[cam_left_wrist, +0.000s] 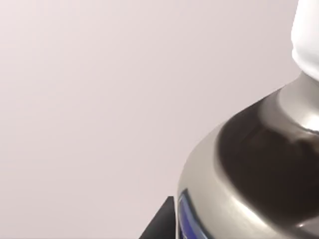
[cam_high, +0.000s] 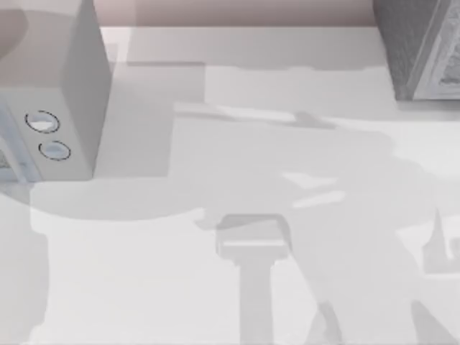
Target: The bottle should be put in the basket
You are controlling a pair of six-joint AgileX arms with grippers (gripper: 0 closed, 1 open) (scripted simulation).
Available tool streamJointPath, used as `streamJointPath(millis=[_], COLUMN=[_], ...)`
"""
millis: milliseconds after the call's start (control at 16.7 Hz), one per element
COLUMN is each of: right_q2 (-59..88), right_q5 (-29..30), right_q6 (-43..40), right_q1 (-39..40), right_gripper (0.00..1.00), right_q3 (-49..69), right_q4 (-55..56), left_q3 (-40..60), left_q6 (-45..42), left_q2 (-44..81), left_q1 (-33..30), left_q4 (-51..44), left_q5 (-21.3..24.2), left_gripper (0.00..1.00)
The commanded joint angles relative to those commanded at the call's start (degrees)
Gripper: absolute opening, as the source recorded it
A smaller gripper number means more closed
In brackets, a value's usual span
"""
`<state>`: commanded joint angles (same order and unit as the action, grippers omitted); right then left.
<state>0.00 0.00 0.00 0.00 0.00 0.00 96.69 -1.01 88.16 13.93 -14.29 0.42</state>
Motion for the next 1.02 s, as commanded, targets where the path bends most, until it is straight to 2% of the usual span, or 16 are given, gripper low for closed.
streamJointPath(millis=[180, 960, 1020], right_q2=[0.00, 0.00, 0.00], right_q5=[0.00, 0.00, 0.00], right_q6=[0.00, 0.00, 0.00], right_q1=[0.00, 0.00, 0.00], right_gripper=[1.00, 1.00, 1.00], right_q3=[0.00, 0.00, 0.00], right_q4=[0.00, 0.00, 0.00], left_q3=[0.00, 0.00, 0.00], left_q6=[0.00, 0.00, 0.00], left_q2=[0.00, 0.00, 0.00], left_q1=[0.00, 0.00, 0.00], left_q4=[0.00, 0.00, 0.00], left_q5=[0.00, 0.00, 0.00], left_gripper=[0.00, 0.98, 1.00])
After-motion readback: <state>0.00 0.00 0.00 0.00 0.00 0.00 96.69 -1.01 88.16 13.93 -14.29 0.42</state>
